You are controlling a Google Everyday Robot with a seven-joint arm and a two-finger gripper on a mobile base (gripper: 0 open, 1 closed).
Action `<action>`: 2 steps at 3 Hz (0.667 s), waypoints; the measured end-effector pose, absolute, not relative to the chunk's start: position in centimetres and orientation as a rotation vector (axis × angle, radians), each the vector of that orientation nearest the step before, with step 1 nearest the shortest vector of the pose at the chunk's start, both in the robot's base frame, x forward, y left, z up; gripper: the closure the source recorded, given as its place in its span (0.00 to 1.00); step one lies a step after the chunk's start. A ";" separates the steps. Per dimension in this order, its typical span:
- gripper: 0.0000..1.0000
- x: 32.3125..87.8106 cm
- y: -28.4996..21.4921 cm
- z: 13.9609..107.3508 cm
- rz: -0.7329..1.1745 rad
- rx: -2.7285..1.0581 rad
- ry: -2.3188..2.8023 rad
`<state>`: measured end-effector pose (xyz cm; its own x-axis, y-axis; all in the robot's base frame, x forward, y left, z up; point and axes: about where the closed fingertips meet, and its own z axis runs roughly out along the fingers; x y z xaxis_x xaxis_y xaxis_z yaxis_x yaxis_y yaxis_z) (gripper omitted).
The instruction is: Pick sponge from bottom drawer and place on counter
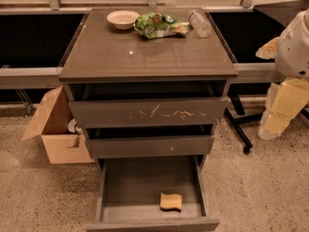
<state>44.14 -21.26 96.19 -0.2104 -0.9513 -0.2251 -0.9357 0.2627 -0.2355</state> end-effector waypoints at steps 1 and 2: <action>0.00 44.6 -20.1 92.0 0.037 -1.752 2.165; 0.00 45.0 -18.5 87.5 0.165 -1.779 2.075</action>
Offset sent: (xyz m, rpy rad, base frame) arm 0.0121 0.0477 -0.1421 0.2914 0.0422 0.2203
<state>44.98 -18.47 87.49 -0.1096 -0.9216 -0.3724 -0.9688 0.1828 -0.1673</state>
